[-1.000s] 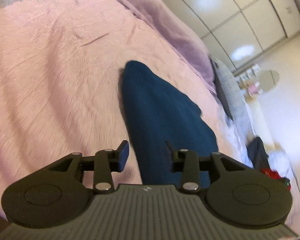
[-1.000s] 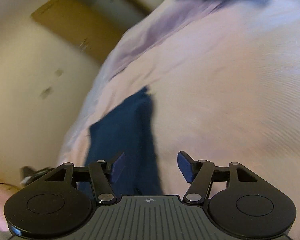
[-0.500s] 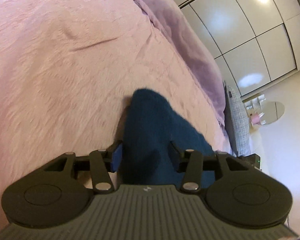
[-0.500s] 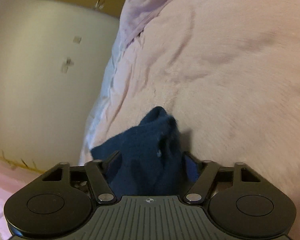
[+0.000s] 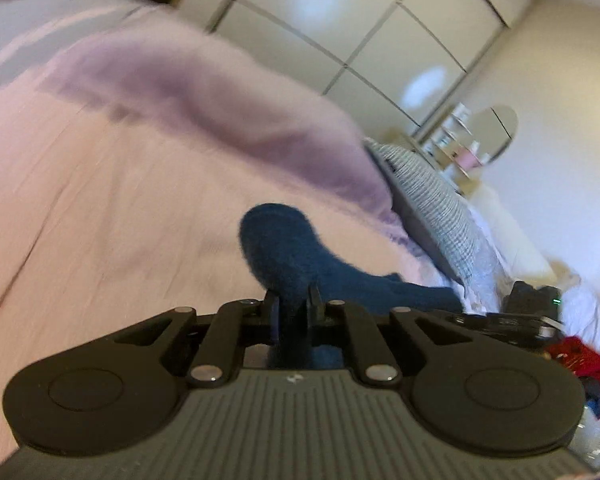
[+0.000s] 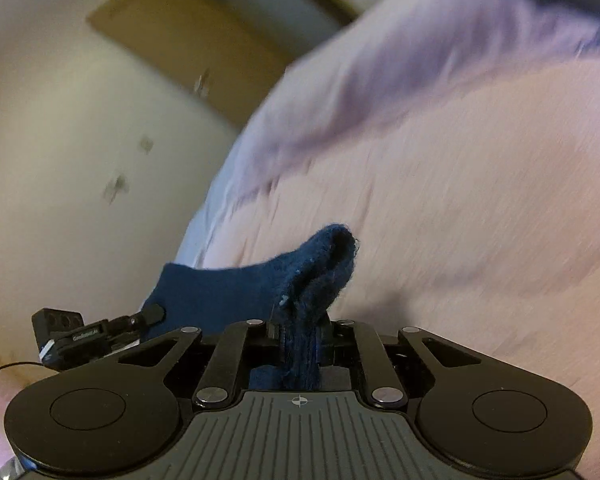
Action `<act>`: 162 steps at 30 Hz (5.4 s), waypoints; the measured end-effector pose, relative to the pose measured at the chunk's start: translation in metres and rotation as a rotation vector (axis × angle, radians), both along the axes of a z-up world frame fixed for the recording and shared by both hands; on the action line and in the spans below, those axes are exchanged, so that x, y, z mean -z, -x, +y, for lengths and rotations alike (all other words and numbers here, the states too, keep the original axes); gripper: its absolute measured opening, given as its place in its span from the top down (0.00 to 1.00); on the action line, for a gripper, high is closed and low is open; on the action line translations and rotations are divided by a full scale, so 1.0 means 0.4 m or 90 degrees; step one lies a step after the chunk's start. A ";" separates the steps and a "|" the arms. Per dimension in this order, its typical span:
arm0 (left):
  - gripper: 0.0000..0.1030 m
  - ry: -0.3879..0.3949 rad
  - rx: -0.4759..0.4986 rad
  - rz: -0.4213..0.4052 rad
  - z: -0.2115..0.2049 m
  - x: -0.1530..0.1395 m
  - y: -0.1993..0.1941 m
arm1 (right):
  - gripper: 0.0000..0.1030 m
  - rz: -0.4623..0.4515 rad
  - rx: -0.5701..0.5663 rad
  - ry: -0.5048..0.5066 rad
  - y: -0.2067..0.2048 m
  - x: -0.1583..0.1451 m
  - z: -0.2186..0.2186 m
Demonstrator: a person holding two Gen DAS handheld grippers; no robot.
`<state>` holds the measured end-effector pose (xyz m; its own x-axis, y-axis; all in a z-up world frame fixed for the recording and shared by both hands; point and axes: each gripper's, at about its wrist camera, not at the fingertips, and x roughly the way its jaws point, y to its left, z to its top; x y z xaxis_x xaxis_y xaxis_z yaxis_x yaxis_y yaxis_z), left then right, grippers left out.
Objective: Fold clothes
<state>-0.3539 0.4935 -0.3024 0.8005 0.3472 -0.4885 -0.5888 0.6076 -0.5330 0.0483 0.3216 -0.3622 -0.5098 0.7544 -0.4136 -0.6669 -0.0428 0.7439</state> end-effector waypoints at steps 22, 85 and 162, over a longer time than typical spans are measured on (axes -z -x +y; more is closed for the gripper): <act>0.93 -0.149 0.154 0.237 -0.591 0.121 0.279 | 0.59 -0.367 0.192 0.088 0.578 0.003 -0.648; 0.54 0.267 0.052 -0.003 -0.425 0.202 0.426 | 0.35 0.170 0.321 0.100 0.501 0.103 -0.769; 0.33 0.283 0.050 -0.092 -0.174 0.095 0.324 | 0.15 -0.001 0.240 0.014 0.204 -0.062 -0.559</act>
<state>-0.4835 0.4238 -0.3402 0.8868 0.0648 -0.4576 -0.4506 0.3413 -0.8249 -0.0334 0.0979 -0.3372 -0.1978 0.8799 -0.4321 -0.6340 0.2214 0.7410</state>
